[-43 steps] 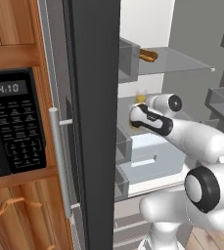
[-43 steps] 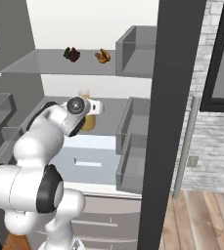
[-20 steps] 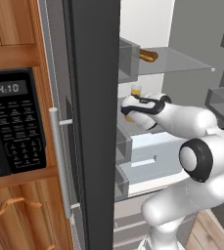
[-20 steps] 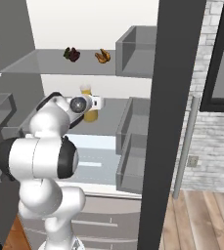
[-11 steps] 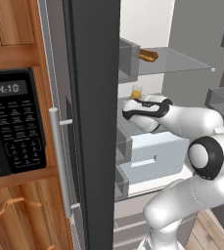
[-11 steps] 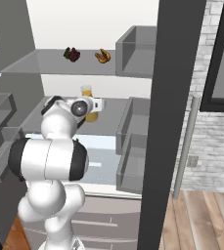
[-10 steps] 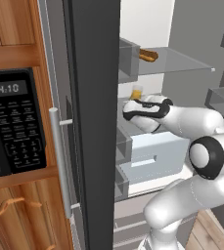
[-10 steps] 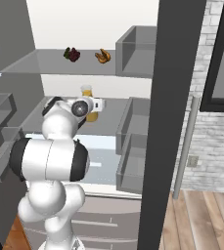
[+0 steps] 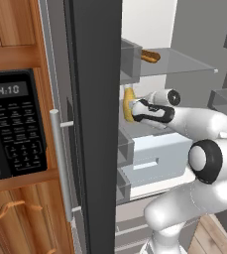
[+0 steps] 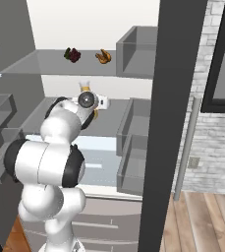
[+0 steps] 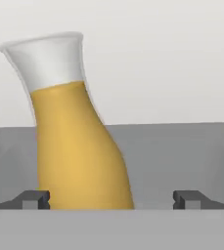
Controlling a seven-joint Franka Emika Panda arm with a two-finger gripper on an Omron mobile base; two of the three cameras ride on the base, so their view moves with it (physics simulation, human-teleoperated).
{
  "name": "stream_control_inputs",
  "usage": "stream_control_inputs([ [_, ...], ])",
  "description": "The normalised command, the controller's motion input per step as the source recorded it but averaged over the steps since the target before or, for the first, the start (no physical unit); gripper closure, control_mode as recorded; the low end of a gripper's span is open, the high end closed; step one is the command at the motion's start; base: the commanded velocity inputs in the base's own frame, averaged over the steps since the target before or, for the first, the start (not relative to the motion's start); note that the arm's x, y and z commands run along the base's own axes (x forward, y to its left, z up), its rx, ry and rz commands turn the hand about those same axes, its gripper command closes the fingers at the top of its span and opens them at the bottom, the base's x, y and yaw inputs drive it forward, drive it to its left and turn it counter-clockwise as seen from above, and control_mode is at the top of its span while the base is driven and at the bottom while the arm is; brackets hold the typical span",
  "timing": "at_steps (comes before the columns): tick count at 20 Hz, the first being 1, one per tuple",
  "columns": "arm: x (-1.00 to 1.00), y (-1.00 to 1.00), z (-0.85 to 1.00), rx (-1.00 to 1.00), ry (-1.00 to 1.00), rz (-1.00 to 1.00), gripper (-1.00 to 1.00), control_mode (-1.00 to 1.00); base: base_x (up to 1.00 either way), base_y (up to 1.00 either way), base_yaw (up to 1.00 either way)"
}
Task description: Move the grapes and hotdog bun from the second highest shelf to the top shelf to make space. Then, place the pitcher from the counter on the cleared second highest shelf.
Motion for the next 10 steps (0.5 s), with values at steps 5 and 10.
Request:
stream_control_inputs([
  [5,0.00,0.07,0.33,-0.07,0.21,0.00,-1.00,-1.00,0.00,0.00,0.00],
  [10,-0.48,0.01,0.02,-0.10,0.11,0.00,-1.00,-1.00,0.00,0.00,0.00],
])
